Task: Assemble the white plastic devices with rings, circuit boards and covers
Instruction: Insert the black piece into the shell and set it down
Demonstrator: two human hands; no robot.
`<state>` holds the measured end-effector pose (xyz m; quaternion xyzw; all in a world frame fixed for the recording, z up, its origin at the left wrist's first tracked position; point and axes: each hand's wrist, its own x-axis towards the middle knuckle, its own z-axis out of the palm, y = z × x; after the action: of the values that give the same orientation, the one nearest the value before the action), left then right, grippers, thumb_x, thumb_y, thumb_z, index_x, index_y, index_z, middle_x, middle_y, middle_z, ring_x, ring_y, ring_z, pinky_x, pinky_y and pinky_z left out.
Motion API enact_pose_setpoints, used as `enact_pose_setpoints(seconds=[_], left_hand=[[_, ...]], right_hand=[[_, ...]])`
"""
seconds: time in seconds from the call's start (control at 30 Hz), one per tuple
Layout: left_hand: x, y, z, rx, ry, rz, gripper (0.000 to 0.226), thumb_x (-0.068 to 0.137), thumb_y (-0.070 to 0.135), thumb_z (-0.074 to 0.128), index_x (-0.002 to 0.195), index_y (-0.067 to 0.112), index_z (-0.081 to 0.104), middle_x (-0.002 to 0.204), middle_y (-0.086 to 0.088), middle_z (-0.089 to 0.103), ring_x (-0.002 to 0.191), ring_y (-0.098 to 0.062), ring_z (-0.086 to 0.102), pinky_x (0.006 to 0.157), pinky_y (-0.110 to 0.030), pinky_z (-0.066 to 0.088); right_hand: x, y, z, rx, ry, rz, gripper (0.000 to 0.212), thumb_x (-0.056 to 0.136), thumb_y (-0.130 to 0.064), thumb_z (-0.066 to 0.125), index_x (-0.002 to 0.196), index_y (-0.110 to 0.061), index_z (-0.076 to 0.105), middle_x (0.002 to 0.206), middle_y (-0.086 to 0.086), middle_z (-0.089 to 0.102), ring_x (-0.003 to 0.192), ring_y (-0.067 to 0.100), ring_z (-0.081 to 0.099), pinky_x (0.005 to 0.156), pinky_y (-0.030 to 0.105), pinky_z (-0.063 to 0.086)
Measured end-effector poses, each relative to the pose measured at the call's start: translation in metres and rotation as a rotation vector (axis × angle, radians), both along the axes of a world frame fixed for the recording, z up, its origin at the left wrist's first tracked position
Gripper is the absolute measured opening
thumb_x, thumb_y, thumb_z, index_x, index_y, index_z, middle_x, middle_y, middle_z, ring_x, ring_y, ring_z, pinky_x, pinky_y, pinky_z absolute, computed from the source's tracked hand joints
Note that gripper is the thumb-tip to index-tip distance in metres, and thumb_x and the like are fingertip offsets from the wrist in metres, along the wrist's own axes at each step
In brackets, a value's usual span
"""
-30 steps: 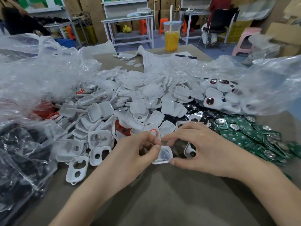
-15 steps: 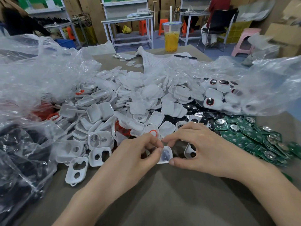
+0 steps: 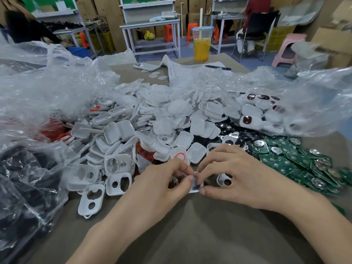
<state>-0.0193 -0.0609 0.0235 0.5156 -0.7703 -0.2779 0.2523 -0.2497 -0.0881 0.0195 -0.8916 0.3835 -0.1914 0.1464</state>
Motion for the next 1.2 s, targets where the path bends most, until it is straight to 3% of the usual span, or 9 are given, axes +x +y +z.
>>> enact_pose_setpoints(seconds=[0.13, 0.33, 0.5, 0.6, 0.73, 0.87, 1.03, 1.2], left_hand=[[0.001, 0.001, 0.004, -0.023, -0.052, -0.043, 0.006, 0.094, 0.049, 0.056, 0.097, 0.045, 0.06, 0.087, 0.029, 0.063, 0.077, -0.001, 0.059, 0.064, -0.023, 0.043], [0.007, 0.001, 0.01, -0.203, -0.136, -0.043, 0.032, 0.096, 0.061, 0.043, 0.089, 0.04, 0.065, 0.101, 0.019, 0.055, 0.084, -0.007, 0.058, 0.07, -0.028, 0.048], [0.015, -0.001, 0.015, -0.252, -0.085, 0.002, 0.021, 0.099, 0.046, 0.054, 0.087, 0.034, 0.067, 0.1, 0.016, 0.059, 0.079, -0.006, 0.058, 0.067, -0.022, 0.042], [0.012, 0.001, 0.014, -0.239, -0.175, -0.067, 0.015, 0.099, 0.037, 0.054, 0.091, 0.033, 0.065, 0.104, 0.02, 0.059, 0.093, -0.002, 0.06, 0.076, -0.025, 0.049], [0.011, 0.002, 0.012, -0.236, -0.224, -0.102, 0.02, 0.095, 0.037, 0.048, 0.09, 0.032, 0.066, 0.105, 0.023, 0.057, 0.105, 0.002, 0.056, 0.083, -0.021, 0.046], [0.014, 0.001, 0.014, -0.227, -0.206, -0.1, 0.02, 0.091, 0.03, 0.046, 0.091, 0.037, 0.064, 0.107, 0.024, 0.055, 0.091, 0.001, 0.056, 0.072, -0.017, 0.045], [0.015, -0.001, 0.013, -0.247, -0.266, -0.13, 0.027, 0.092, 0.011, 0.051, 0.091, 0.031, 0.068, 0.105, 0.02, 0.057, 0.097, -0.001, 0.055, 0.078, -0.026, 0.047], [0.015, -0.001, 0.014, -0.283, -0.19, -0.092, 0.034, 0.091, 0.027, 0.031, 0.094, 0.028, 0.065, 0.101, 0.019, 0.058, 0.093, -0.002, 0.055, 0.078, -0.02, 0.043]], right_hand=[[0.0, 0.0, -0.002, -0.011, -0.002, -0.009, 0.02, 0.086, -0.064, 0.058, 0.099, -0.051, 0.066, 0.109, -0.034, 0.058, 0.12, -0.001, 0.045, 0.106, 0.034, 0.037], [0.001, 0.0, -0.001, -0.001, 0.009, -0.01, 0.018, 0.087, -0.062, 0.06, 0.098, -0.05, 0.067, 0.109, -0.034, 0.058, 0.12, 0.0, 0.045, 0.105, 0.035, 0.037], [0.001, 0.001, 0.0, 0.006, 0.009, -0.017, 0.021, 0.085, -0.062, 0.06, 0.1, -0.049, 0.068, 0.108, -0.035, 0.057, 0.12, -0.001, 0.044, 0.106, 0.032, 0.036], [0.001, 0.002, 0.001, 0.008, 0.014, -0.013, 0.018, 0.086, -0.06, 0.061, 0.099, -0.049, 0.068, 0.108, -0.034, 0.058, 0.121, 0.0, 0.044, 0.107, 0.031, 0.035], [0.001, 0.002, 0.001, 0.008, 0.013, -0.017, 0.019, 0.086, -0.06, 0.061, 0.099, -0.049, 0.068, 0.108, -0.034, 0.058, 0.121, -0.002, 0.043, 0.108, 0.03, 0.033], [0.001, 0.002, 0.001, 0.002, 0.017, -0.021, 0.02, 0.087, -0.061, 0.06, 0.1, -0.049, 0.068, 0.108, -0.033, 0.058, 0.121, -0.001, 0.044, 0.107, 0.03, 0.034], [0.001, 0.002, 0.0, 0.001, 0.023, -0.025, 0.02, 0.087, -0.061, 0.059, 0.101, -0.049, 0.068, 0.108, -0.033, 0.058, 0.121, -0.001, 0.044, 0.107, 0.029, 0.033], [0.002, 0.002, 0.0, -0.008, 0.02, -0.028, 0.018, 0.087, -0.059, 0.06, 0.099, -0.049, 0.068, 0.107, -0.033, 0.058, 0.12, -0.001, 0.045, 0.106, 0.029, 0.035]])
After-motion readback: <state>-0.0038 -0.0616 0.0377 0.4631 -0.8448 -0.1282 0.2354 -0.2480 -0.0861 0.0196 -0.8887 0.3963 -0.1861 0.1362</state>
